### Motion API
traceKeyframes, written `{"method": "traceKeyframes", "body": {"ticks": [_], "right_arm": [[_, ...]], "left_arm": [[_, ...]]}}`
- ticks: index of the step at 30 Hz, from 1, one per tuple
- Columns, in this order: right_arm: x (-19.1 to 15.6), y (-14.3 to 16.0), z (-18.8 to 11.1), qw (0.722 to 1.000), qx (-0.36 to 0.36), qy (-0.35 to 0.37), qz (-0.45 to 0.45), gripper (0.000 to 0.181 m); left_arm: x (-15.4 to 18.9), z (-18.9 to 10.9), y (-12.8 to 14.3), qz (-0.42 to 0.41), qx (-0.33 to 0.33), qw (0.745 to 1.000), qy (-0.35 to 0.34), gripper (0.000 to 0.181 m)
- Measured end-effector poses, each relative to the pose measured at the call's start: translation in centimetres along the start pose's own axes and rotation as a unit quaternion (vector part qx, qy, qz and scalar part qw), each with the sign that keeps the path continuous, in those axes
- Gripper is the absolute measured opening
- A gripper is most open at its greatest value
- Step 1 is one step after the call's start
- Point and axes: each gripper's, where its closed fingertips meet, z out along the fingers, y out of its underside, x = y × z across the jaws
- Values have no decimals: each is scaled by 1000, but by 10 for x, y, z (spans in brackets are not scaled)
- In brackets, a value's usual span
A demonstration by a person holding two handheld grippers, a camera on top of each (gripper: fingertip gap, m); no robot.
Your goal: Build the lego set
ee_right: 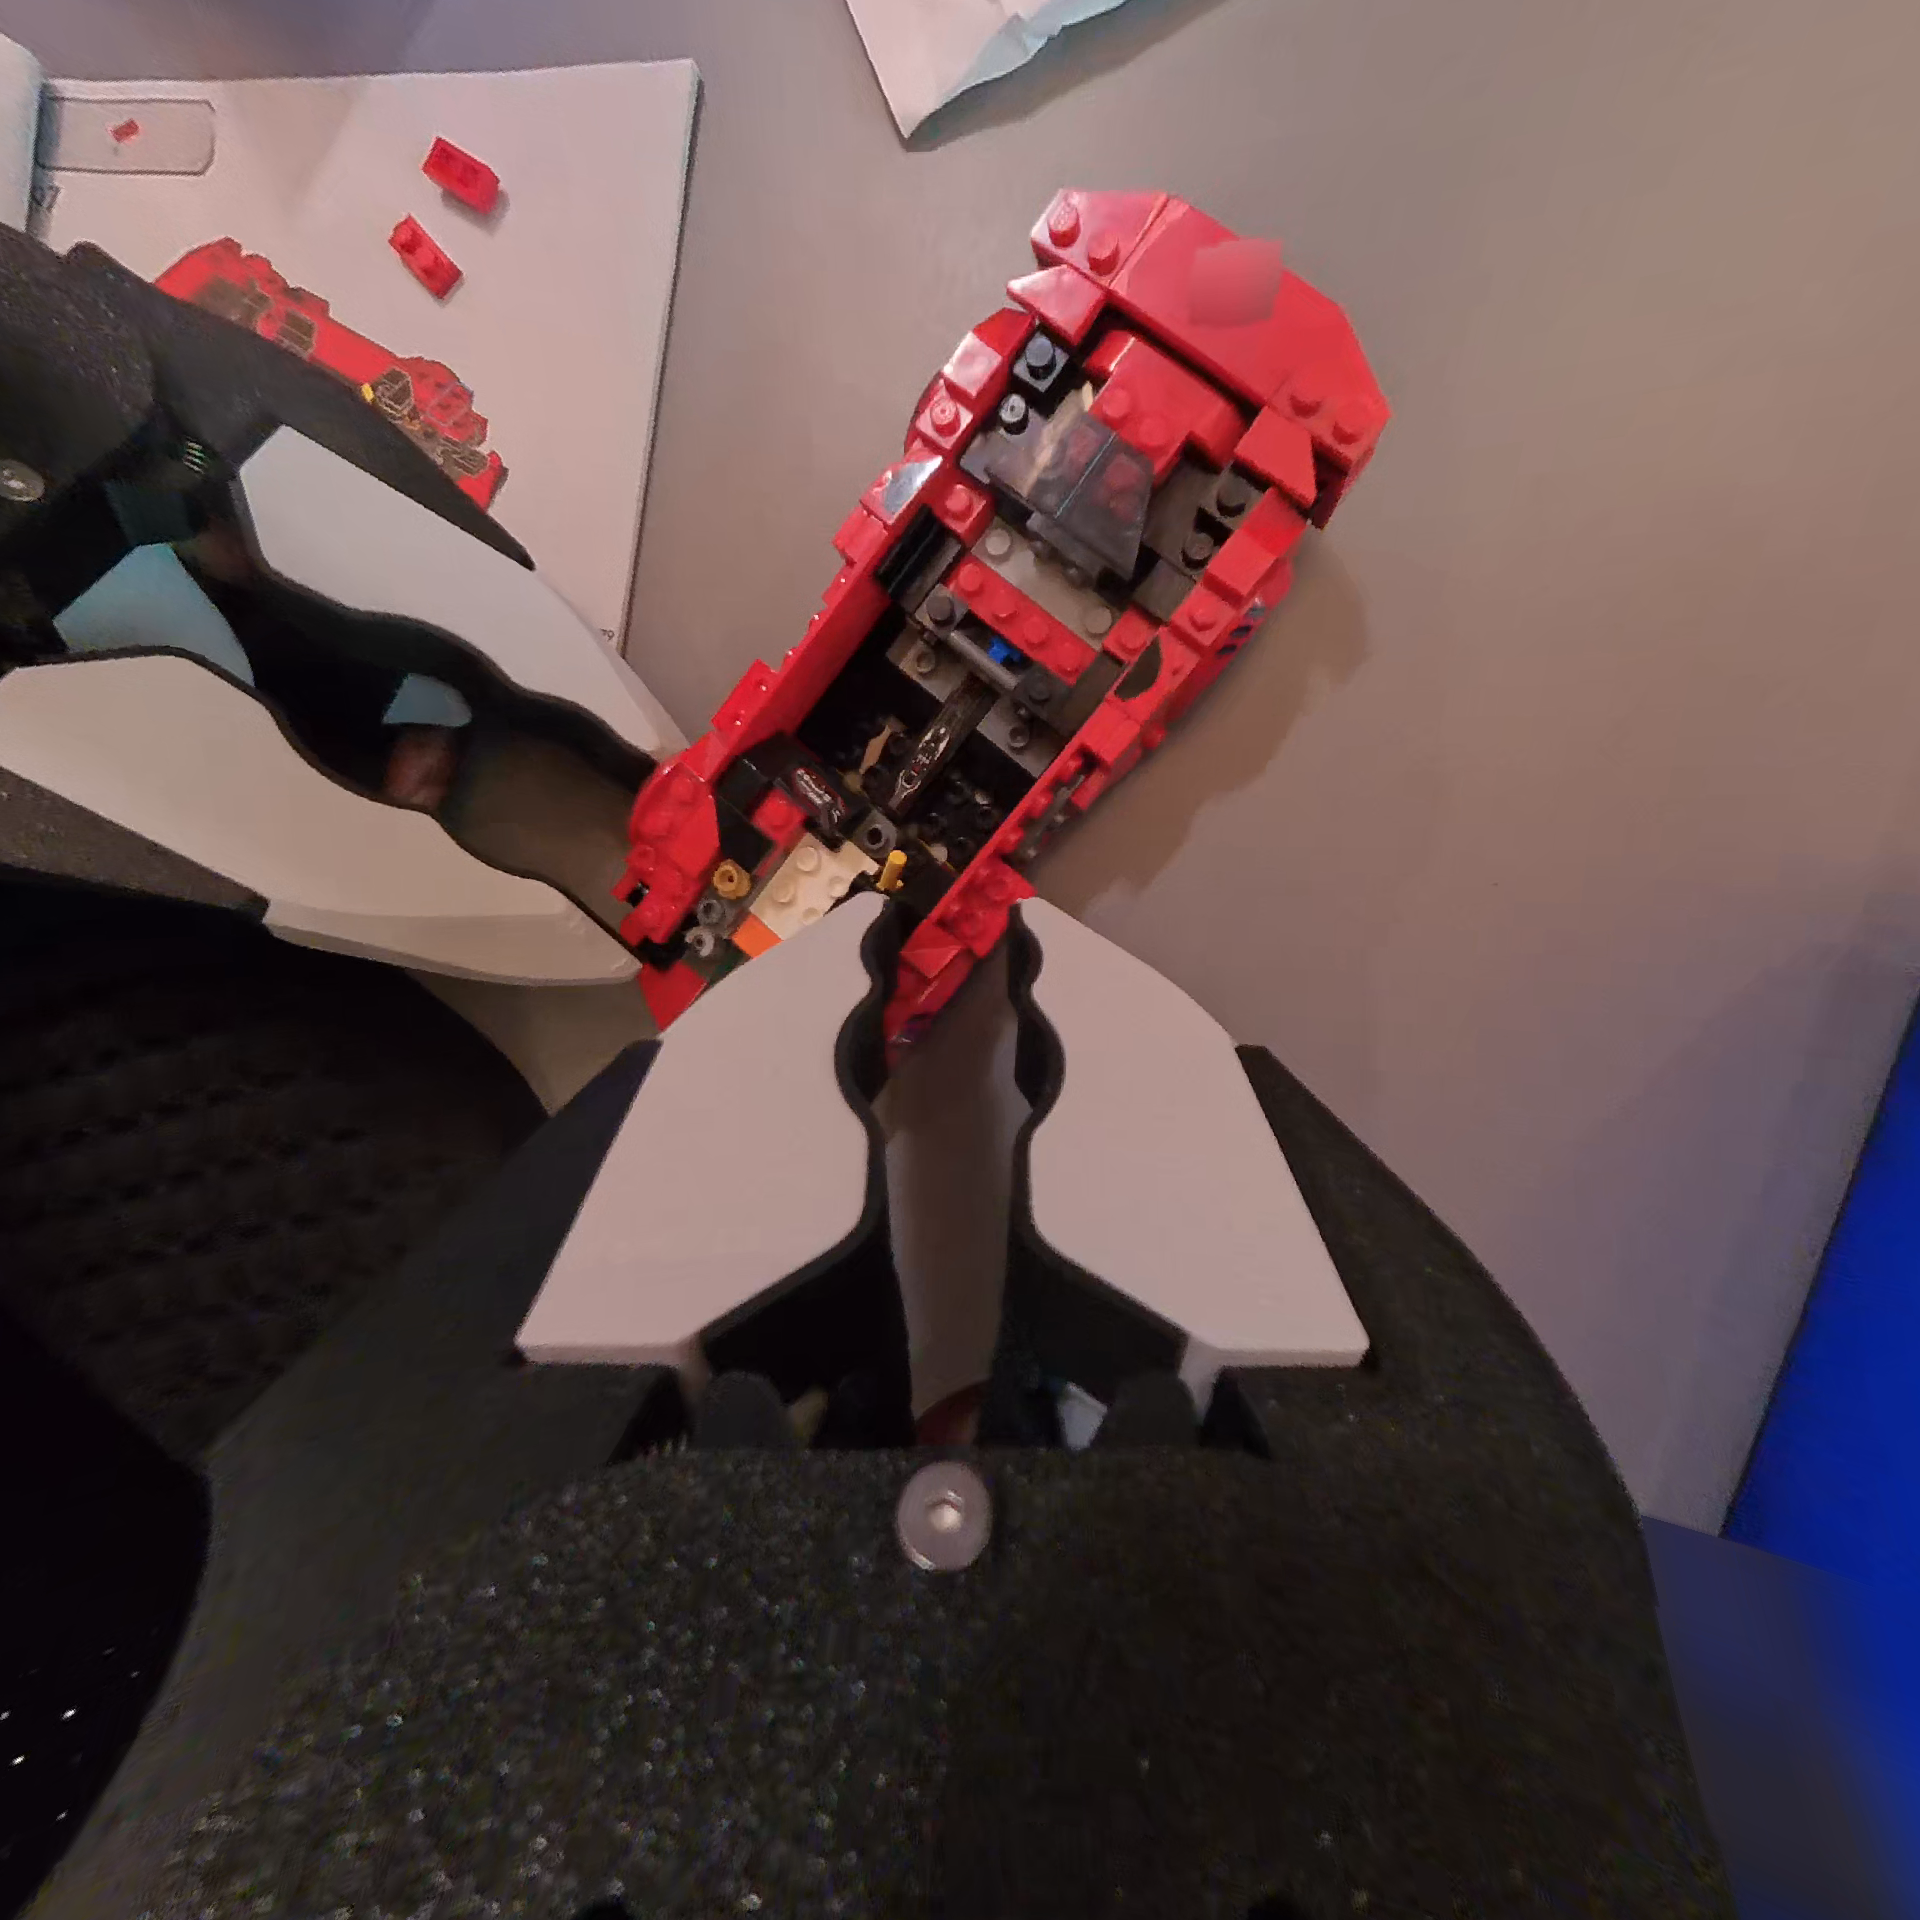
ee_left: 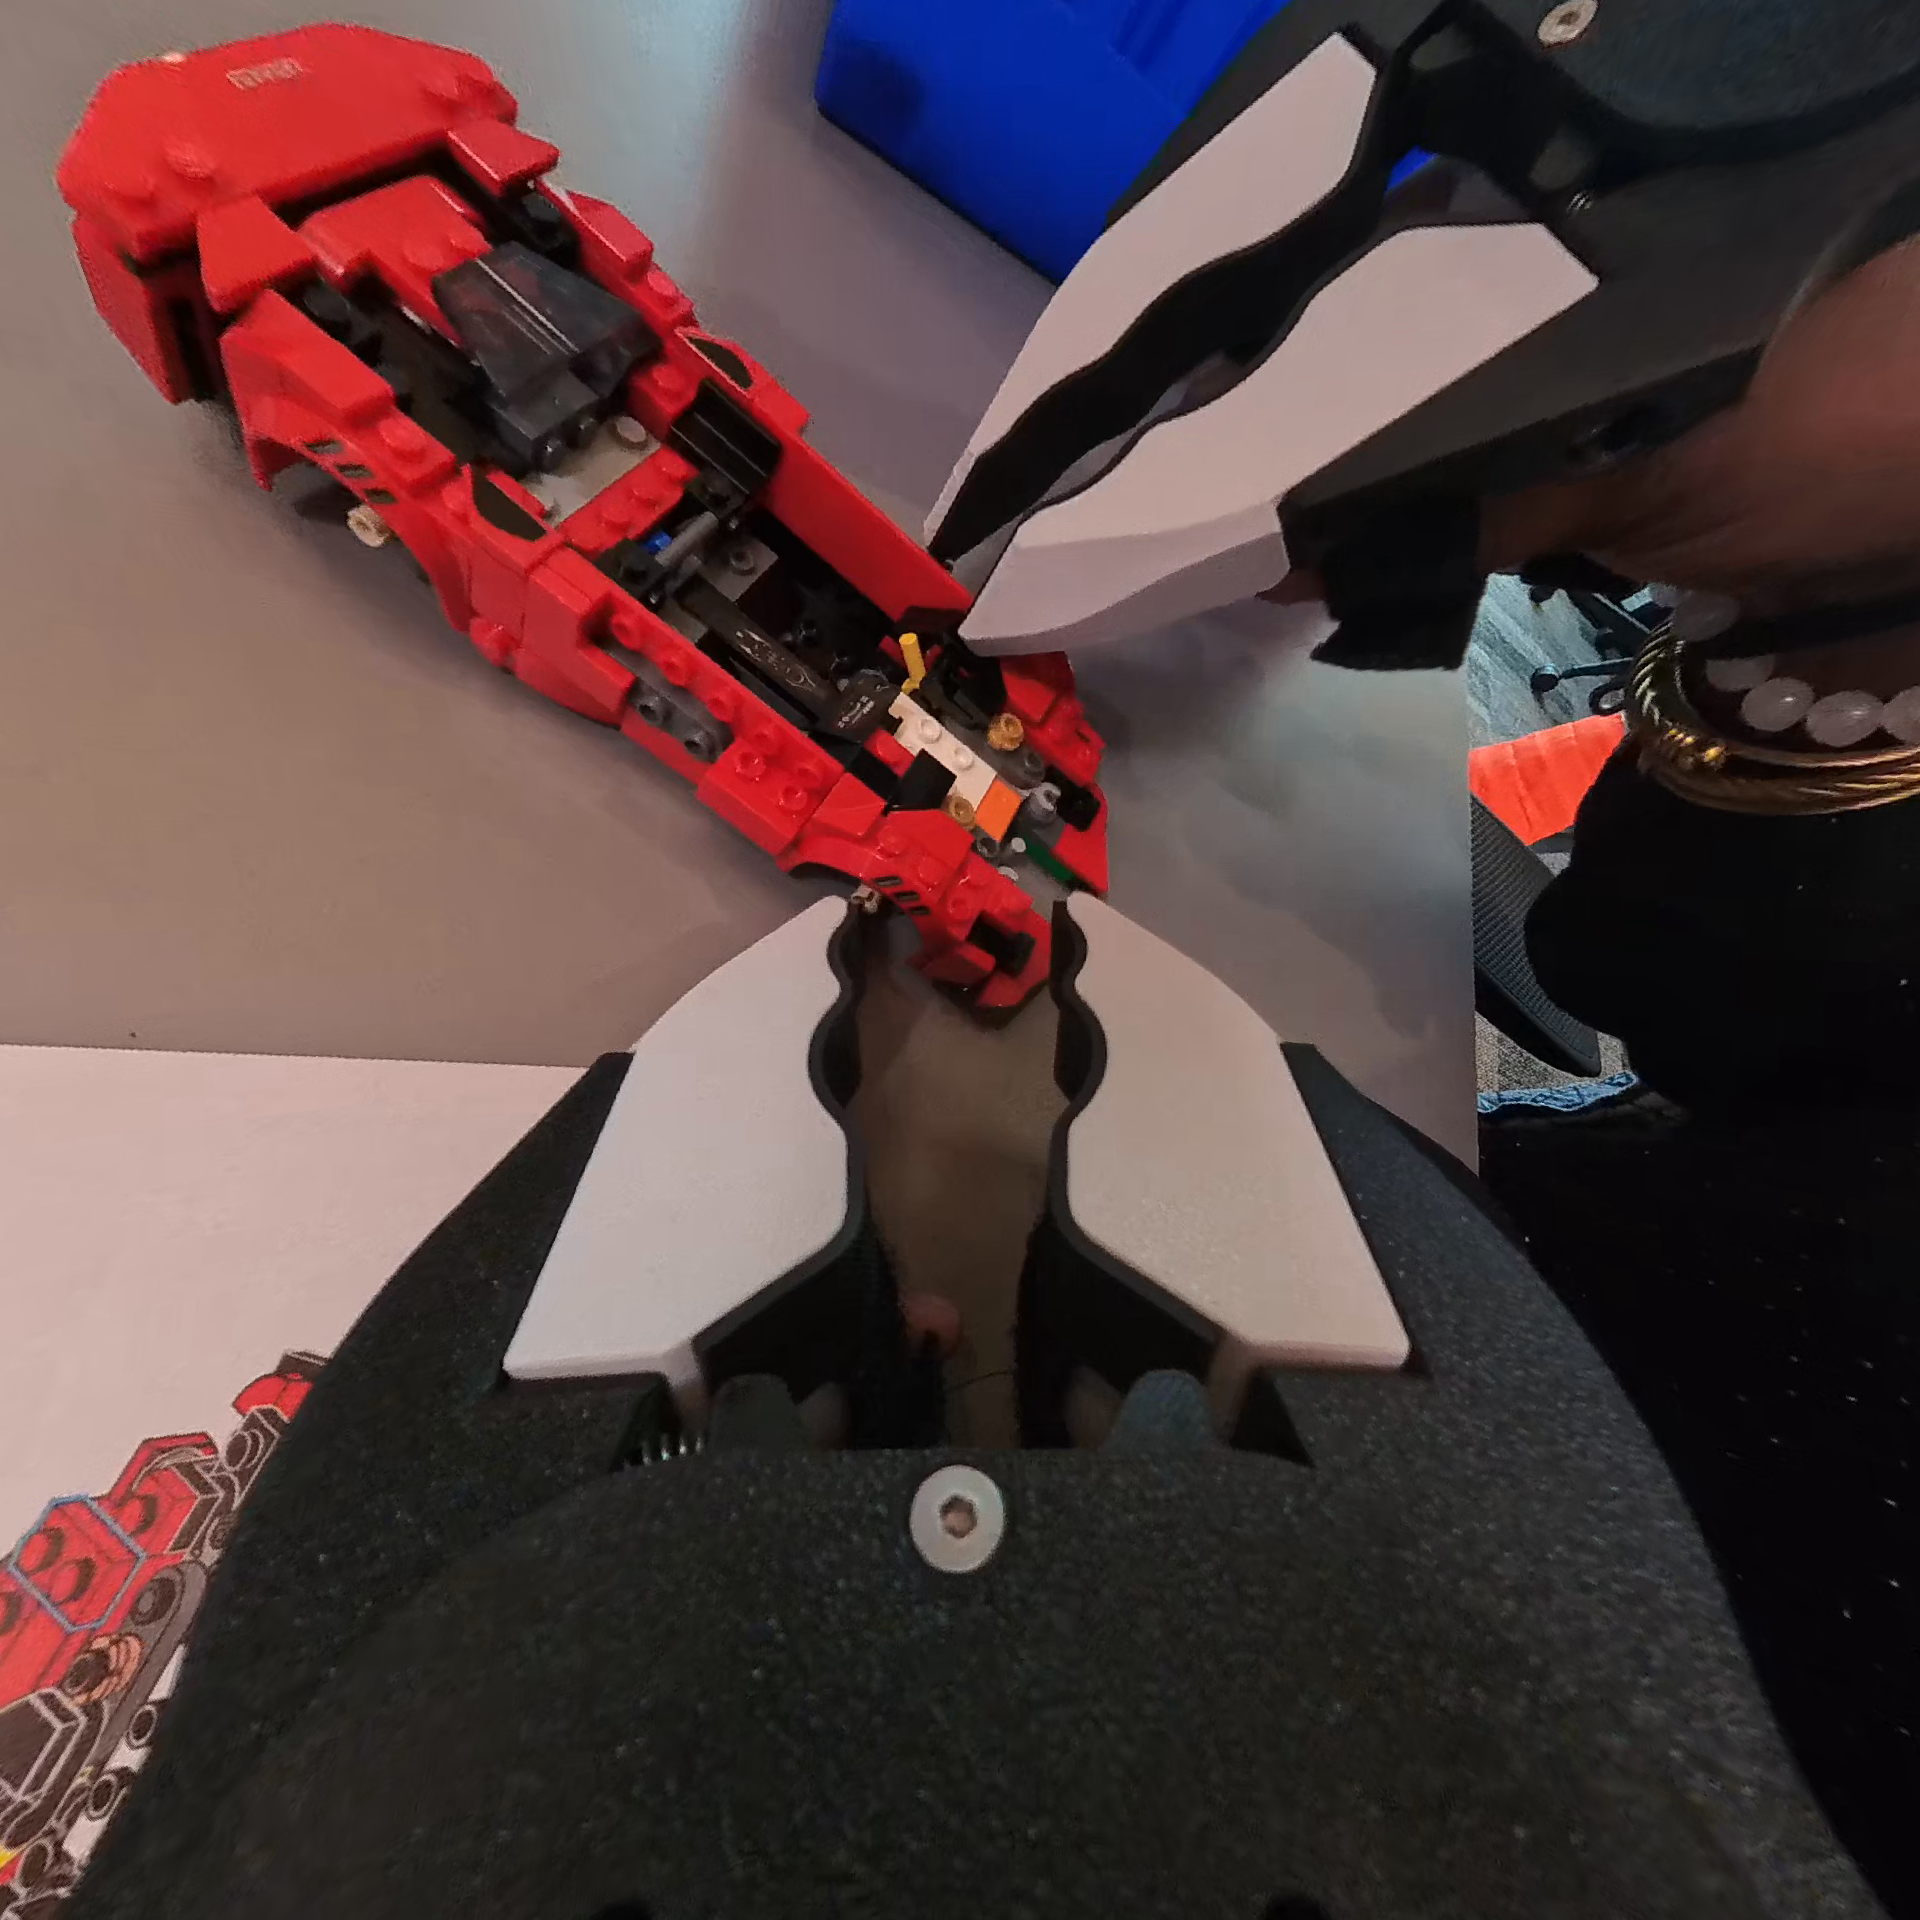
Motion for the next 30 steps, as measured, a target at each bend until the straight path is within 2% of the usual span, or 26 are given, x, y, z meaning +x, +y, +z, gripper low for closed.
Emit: {"method": "traceKeyframes", "body": {"ticks": [4,7,8,11,13,22,25,27,30], "right_arm": [[11,-4,-3,999,17,28,-4,38],[7,-20,-12,997,74,29,-21,39],[3,-22,-11,996,73,25,-35,40],[-3,-21,2,997,40,29,-61,63],[1,-24,7,996,35,45,-66,69],[4,-27,15,995,24,61,-79,76],[0,-37,4,995,77,29,-57,74],[3,-39,-10,993,116,5,-25,68],[0,-31,-19,986,161,-38,-9,65]], "left_arm": [[0,0,0,-5,2,1000,0,34],[-1,0,-1,-8,5,1000,-2,33],[-1,0,-1,-8,5,1000,-2,33],[-1,1,-1,-6,4,1000,-3,33],[0,1,-1,-6,5,1000,-4,33],[-1,2,-2,-11,6,1000,-4,32],[-3,0,-4,-10,15,1000,-17,33],[-7,-13,-5,-3,28,999,-38,32],[-9,-52,-15,-4,91,994,-62,30]]}}
